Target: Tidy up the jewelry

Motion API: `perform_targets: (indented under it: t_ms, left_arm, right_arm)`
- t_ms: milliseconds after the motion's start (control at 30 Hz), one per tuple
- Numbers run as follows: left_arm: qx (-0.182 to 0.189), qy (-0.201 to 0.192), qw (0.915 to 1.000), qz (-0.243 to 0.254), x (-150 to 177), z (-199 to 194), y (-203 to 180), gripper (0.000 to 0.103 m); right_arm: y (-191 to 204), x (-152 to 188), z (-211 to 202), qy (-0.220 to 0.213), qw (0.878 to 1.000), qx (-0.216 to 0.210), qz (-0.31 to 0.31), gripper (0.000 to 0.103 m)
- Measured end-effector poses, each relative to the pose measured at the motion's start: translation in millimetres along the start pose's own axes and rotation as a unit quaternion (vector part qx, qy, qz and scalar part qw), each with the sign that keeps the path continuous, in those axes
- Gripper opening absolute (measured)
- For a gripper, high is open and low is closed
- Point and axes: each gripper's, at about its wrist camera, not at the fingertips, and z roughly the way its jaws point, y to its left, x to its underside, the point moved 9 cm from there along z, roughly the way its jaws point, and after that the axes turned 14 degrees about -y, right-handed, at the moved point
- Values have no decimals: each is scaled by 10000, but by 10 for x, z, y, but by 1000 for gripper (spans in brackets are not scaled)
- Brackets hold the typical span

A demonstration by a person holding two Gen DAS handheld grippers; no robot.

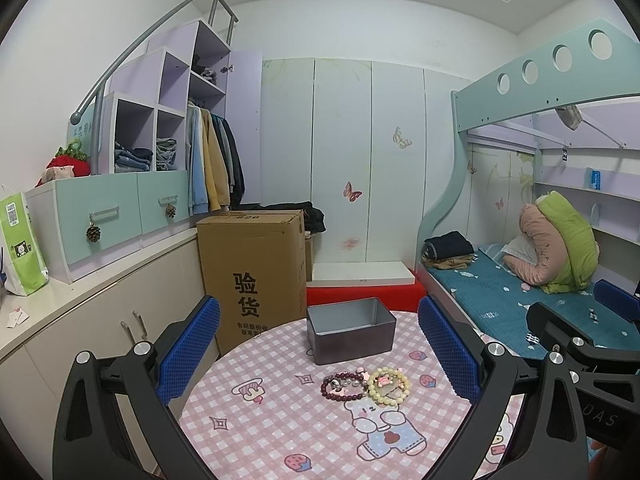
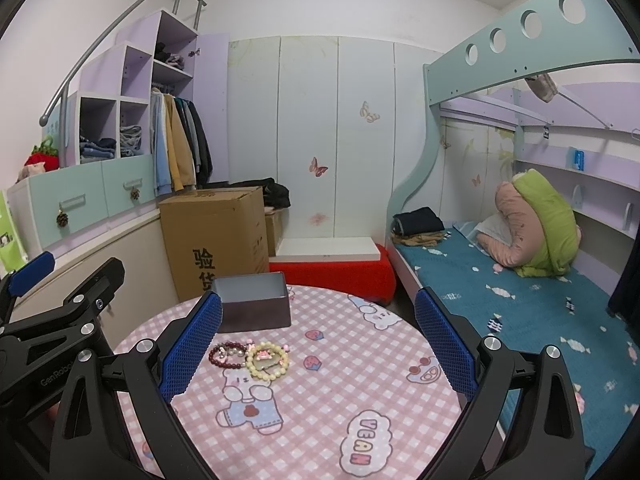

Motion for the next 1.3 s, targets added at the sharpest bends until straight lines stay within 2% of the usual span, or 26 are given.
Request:
perform_targets:
  t_ms: [900, 1000, 1100, 1167, 1300]
  left_arm:
    - [-33, 68, 10000, 30, 26, 26, 55, 96]
    - [39, 95, 9999, -7, 106, 74, 29, 96]
    - [213, -62, 9998, -9, 180, 106, 51, 96]
    - [59, 137, 9999, 39, 292, 205, 128, 96]
    - [123, 775, 9969, -36, 634, 479, 259, 96]
  right_arm:
    - [34, 53, 42, -13, 10000, 39, -31, 94]
    - [20, 72, 60, -86, 10000, 46, 2, 94]
    - [1, 143, 125, -79, 10000, -56, 11, 94]
    - [-45, 250, 214, 109, 9999, -29, 23, 94]
    - [-48, 453, 379, 397, 9989, -225, 126, 94]
